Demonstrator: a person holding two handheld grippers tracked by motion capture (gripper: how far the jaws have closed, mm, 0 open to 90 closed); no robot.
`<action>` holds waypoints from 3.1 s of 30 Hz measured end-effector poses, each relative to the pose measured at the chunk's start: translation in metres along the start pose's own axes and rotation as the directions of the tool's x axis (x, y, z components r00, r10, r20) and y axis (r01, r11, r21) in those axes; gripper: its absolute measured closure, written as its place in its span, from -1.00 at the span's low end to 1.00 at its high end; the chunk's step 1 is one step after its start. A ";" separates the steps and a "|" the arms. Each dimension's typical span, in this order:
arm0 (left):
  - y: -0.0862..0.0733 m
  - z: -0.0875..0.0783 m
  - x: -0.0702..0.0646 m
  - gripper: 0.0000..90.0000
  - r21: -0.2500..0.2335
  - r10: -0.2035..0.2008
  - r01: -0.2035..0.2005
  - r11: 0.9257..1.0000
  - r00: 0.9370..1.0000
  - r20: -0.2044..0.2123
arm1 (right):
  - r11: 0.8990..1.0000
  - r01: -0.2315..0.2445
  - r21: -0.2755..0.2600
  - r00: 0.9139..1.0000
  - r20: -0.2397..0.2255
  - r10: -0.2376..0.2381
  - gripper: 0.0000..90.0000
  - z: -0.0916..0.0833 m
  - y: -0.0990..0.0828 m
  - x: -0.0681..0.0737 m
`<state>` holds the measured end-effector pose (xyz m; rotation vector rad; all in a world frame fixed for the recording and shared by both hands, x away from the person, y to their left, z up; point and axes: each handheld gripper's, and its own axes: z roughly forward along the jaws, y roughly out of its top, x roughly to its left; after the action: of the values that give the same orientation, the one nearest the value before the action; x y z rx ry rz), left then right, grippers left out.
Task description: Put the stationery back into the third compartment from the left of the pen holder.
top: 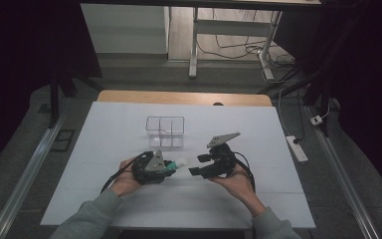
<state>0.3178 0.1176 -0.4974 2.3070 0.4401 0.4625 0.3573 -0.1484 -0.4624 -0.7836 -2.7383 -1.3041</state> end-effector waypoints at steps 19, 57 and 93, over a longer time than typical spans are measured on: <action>-0.007 -0.006 0.012 0.45 -0.099 -0.135 0.135 0.986 0.991 0.013 | 0.994 -0.017 -0.113 0.999 0.027 0.020 -0.30 -0.002 -0.006 -0.002; 0.015 0.018 -0.020 0.43 -0.150 -0.066 0.070 0.986 0.997 0.031 | 0.967 -0.047 -0.250 0.997 -0.070 0.030 0.41 0.011 -0.004 0.011; -0.017 -0.026 -0.002 -0.20 -0.094 -0.228 0.225 0.970 0.973 -0.033 | 0.950 0.011 -0.311 0.997 0.074 0.013 0.42 -0.018 -0.005 0.002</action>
<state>0.3012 0.1435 -0.4922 2.1315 0.6823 0.4118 0.3501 -0.1637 -0.4534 -0.8660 -2.6176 -1.7710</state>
